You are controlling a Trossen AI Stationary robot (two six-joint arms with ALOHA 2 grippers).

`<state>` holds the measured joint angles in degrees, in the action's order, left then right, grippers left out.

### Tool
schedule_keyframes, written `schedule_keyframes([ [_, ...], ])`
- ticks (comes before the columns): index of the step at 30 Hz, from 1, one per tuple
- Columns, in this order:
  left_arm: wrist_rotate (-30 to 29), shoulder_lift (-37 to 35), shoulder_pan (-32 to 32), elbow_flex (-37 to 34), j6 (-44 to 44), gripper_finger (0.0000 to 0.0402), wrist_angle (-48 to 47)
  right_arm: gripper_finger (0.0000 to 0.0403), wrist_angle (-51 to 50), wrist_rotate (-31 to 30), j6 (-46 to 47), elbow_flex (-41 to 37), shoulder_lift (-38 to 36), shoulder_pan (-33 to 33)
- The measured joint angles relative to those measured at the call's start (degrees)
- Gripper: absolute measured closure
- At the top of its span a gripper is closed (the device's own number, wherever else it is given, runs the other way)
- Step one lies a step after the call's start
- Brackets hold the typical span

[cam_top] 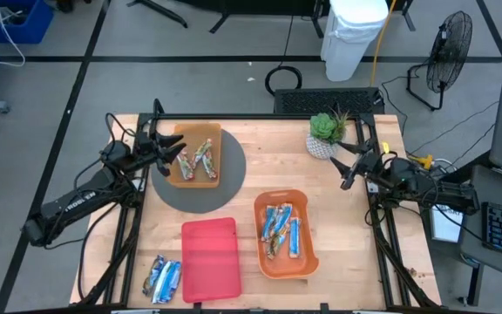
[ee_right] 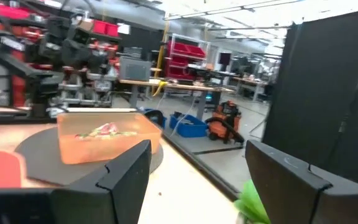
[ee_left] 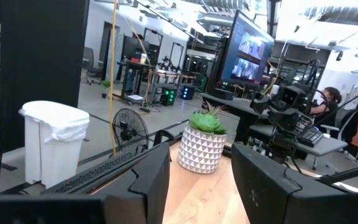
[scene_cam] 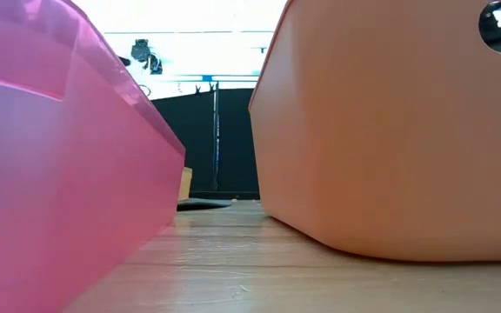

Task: Pick and place Granola Bars by type
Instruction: Put the blue granola bar into the red bin

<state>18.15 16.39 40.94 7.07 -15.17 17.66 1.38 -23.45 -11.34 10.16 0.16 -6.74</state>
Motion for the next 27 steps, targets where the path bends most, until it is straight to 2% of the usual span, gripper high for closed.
schedule_keyframes([
  [5, 0.31, -1.93, 0.61, 0.00, 0.01, 0.0231, -2.27, 0.0151, 1.56, 2.78, 0.41, -2.22, -0.06, 0.00],
  [12, 0.31, -2.70, 0.73, 0.00, -0.14, 0.0228, -2.67, 0.0151, 12.43, 2.97, 1.59, -9.04, -0.12, 0.00],
  [18, 0.44, -2.65, 0.73, 0.00, -0.57, 0.0233, -2.97, 0.0151, 8.96, 11.57, 3.59, -9.05, -0.04, 0.00],
  [27, 0.42, -2.65, 0.73, 0.00, -0.77, 0.0229, -2.94, 0.0151, 2.67, 11.45, 7.40, -9.16, 0.00, -0.02],
])
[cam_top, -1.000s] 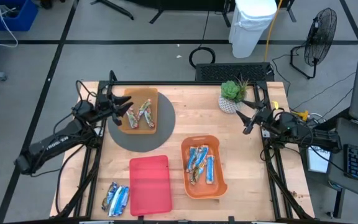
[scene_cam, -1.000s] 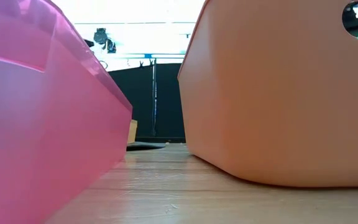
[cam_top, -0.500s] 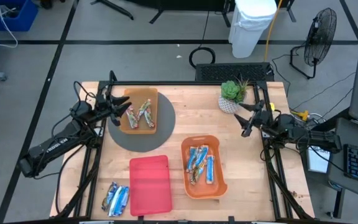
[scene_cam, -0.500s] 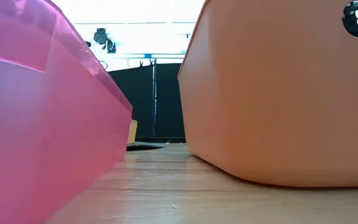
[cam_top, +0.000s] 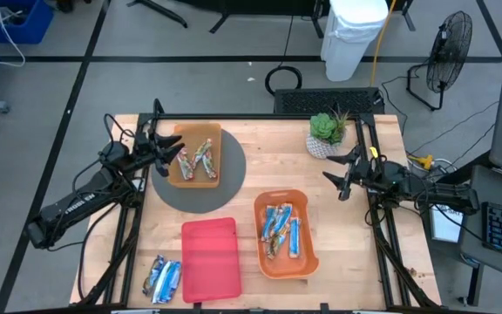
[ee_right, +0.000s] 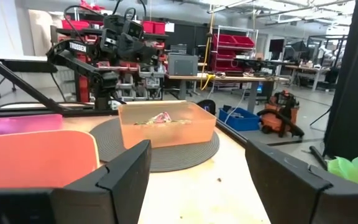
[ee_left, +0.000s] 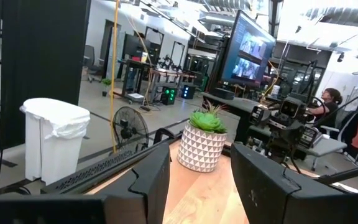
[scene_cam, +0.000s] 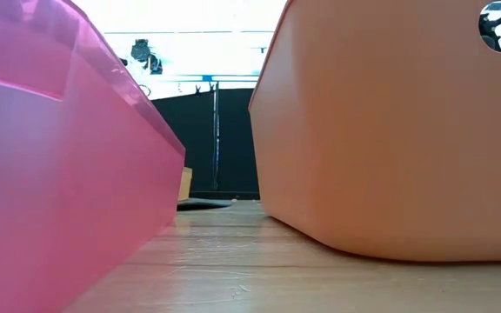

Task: Pick and place Granola Bars by type
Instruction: Put the blue granola bar into the red bin

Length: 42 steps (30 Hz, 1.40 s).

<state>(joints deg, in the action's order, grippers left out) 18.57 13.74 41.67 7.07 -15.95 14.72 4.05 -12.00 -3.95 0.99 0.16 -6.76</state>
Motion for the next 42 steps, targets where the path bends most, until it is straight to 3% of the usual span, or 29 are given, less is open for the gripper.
schedule_keyframes([
  [6, 0.87, 0.01, -0.01, 0.00, -1.50, 0.0229, -0.21, 0.0151, -0.02, 0.10, 0.22, -0.04, 0.00, 0.00],
  [11, 14.24, 0.11, -1.72, 0.00, -8.49, 0.0229, 0.39, 0.0151, 0.87, 0.08, 0.23, -0.07, 0.00, 0.00],
  [14, 18.23, 0.11, -5.56, 0.00, -12.33, 0.0229, 2.42, 0.0151, 1.05, 0.08, 0.23, -0.09, 0.00, 0.00],
  [19, 17.61, 0.13, -17.40, 0.00, -15.70, 0.0229, 4.01, 0.0151, 1.14, 0.08, 0.20, -0.11, 0.00, 0.00],
  [22, 11.76, 0.92, -28.19, 0.00, -16.45, 0.0229, 3.70, 0.0151, 1.21, 0.08, 0.15, -0.11, 0.00, 0.00],
  [26, -4.11, 6.11, -45.78, 0.00, -20.22, 0.0229, 2.36, 0.0151, 1.23, 0.08, 0.11, -0.11, 0.00, 0.00],
  [30, -24.57, 17.58, -64.70, 1.87, -30.01, 0.0229, -0.64, 0.0151, 1.25, 0.08, 0.09, -0.13, 0.00, 0.00],
  [34, -38.22, 32.38, -79.41, 12.50, -45.53, 0.0229, -9.54, 0.0151, 1.27, 0.09, 0.09, -0.13, 0.00, 0.00],
  [38, -42.45, 47.42, -87.05, 29.39, -64.59, 0.0229, -30.59, 0.0151, 1.27, 0.10, 0.09, -0.13, 0.02, 0.00],
  [42, -35.43, 61.35, -90.01, 44.36, -83.75, 0.0229, -51.46, 0.0151, 1.29, 0.10, 0.09, -0.13, 0.02, 0.00],
])
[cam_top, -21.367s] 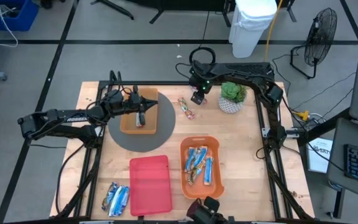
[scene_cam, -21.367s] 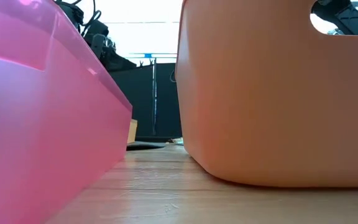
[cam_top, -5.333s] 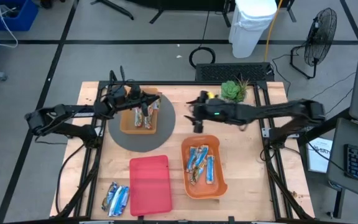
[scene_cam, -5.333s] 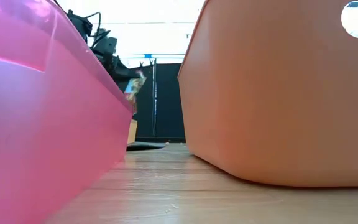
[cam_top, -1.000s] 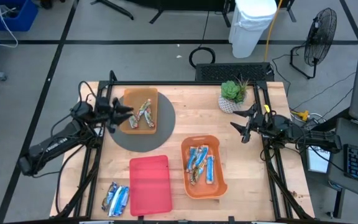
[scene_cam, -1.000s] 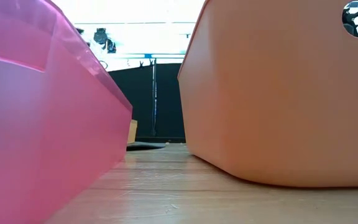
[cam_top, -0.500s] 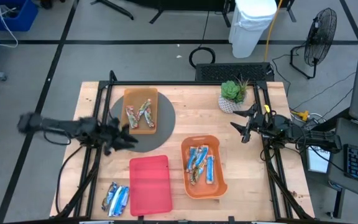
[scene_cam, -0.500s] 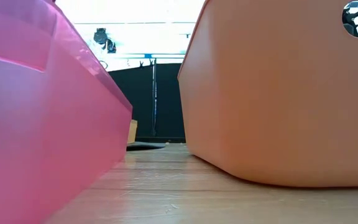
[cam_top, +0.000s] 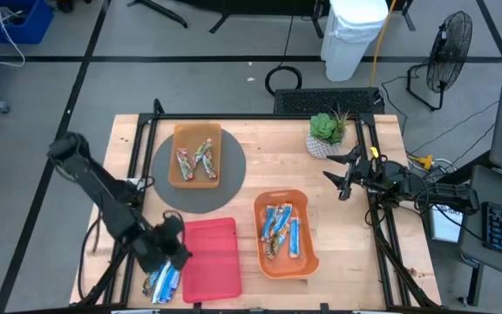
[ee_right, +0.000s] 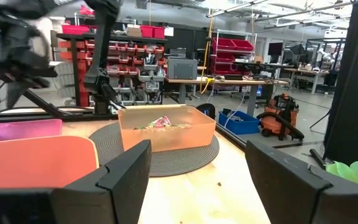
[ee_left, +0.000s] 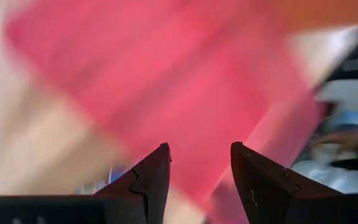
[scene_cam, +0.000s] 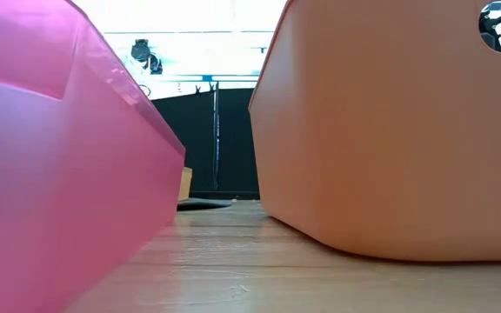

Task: Pick and place Granola Bars by type
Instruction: Put the blue granola bar into the red bin

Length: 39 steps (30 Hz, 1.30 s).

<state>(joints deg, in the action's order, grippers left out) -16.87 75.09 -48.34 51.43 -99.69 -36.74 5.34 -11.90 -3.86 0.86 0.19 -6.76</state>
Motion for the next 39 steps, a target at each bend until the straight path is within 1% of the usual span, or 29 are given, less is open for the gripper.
schedule_keyframes([
  [2, 6.64, 5.33, -0.59, 5.59, -6.67, 0.0229, -6.22, 0.0151, -0.02, 0.00, 0.00, 0.00, 0.00, 0.00],
  [5, 14.94, 11.10, -1.22, 11.12, -12.35, 0.0229, -12.24, 0.0151, -0.01, 0.00, 0.00, 0.00, 0.00, 0.00],
  [7, 17.59, 13.59, -1.94, 13.22, -16.25, 0.0229, -13.53, 0.0151, 0.00, 0.00, 0.00, 0.00, 0.00, 0.00],
  [11, 18.63, 17.33, -4.62, 14.50, -25.67, 0.0229, -13.12, 0.0151, 0.00, 0.00, 0.00, 0.00, 0.00, 0.00],
  [12, 19.76, 18.17, -5.48, 14.48, -27.77, 0.0229, -13.06, 0.0151, 0.00, 0.02, 0.00, 0.00, 0.00, 0.00],
  [15, 26.70, 20.59, -7.93, 14.44, -32.06, 0.0229, -13.43, 0.0151, 0.00, 0.01, 0.00, 0.00, 0.00, 0.00],
  [17, 29.67, 21.28, -9.50, 14.41, -33.95, 0.0229, -14.34, 0.0151, 0.00, 0.02, 0.00, 0.00, 0.00, 0.00],
  [20, 30.25, 21.38, -11.30, 14.41, -35.16, 0.0229, -18.83, 0.0151, 0.00, 0.02, 0.00, 0.00, 0.00, 0.00],
  [24, 28.22, 21.40, -11.82, 14.41, -35.33, 0.0229, -23.35, 0.0151, 0.00, 0.02, 0.00, 0.00, -0.02, 0.00],
  [30, 26.85, 21.81, -11.66, 14.20, -34.36, 0.0229, -23.61, 0.0151, 0.02, 0.02, 0.01, 0.00, -0.01, 0.00],
  [39, 26.63, 25.84, -12.38, 12.53, -32.79, 0.0229, -23.65, 0.0151, 0.00, 0.02, 0.00, 0.00, 0.00, 0.00],
])
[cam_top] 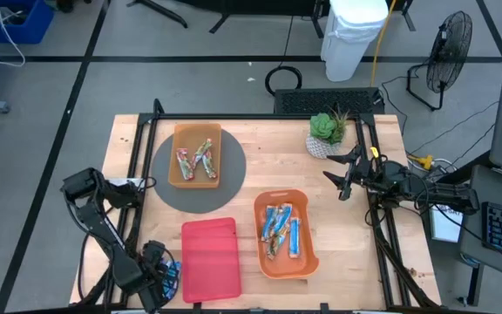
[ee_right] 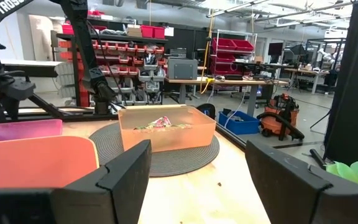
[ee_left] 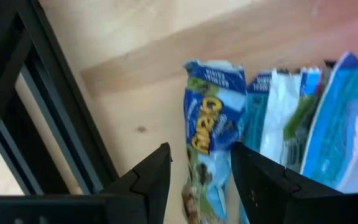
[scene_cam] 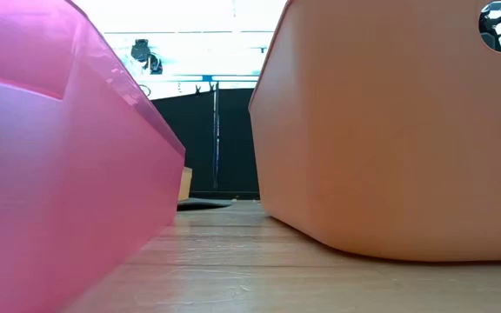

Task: Pick and place Granola Bars by type
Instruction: Put the blue granola bar into the red bin

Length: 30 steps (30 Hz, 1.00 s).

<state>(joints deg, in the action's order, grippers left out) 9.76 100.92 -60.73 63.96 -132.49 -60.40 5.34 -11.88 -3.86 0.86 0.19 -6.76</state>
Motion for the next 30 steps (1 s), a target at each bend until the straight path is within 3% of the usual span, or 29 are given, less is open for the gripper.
schedule_keyframes([
  [17, -2.50, 0.74, -0.02, -0.62, -1.79, 0.0234, 5.47, 0.0151, 0.00, 0.00, 0.02, 0.00, 0.08, 0.00],
  [21, -2.53, 0.74, -0.27, -1.54, -1.91, 0.0270, 4.99, 0.0151, 0.02, 0.00, 0.00, 0.00, 0.09, 0.00],
  [28, -3.18, 0.64, -1.24, -1.79, -1.23, 0.0380, 4.17, 0.0151, 0.02, 0.00, 0.01, 0.00, 0.09, 0.00],
  [30, -5.16, 0.61, -1.51, -1.77, 0.50, 0.0392, 3.42, 0.0151, 0.03, 0.00, 0.00, 0.00, 0.09, 0.00],
])
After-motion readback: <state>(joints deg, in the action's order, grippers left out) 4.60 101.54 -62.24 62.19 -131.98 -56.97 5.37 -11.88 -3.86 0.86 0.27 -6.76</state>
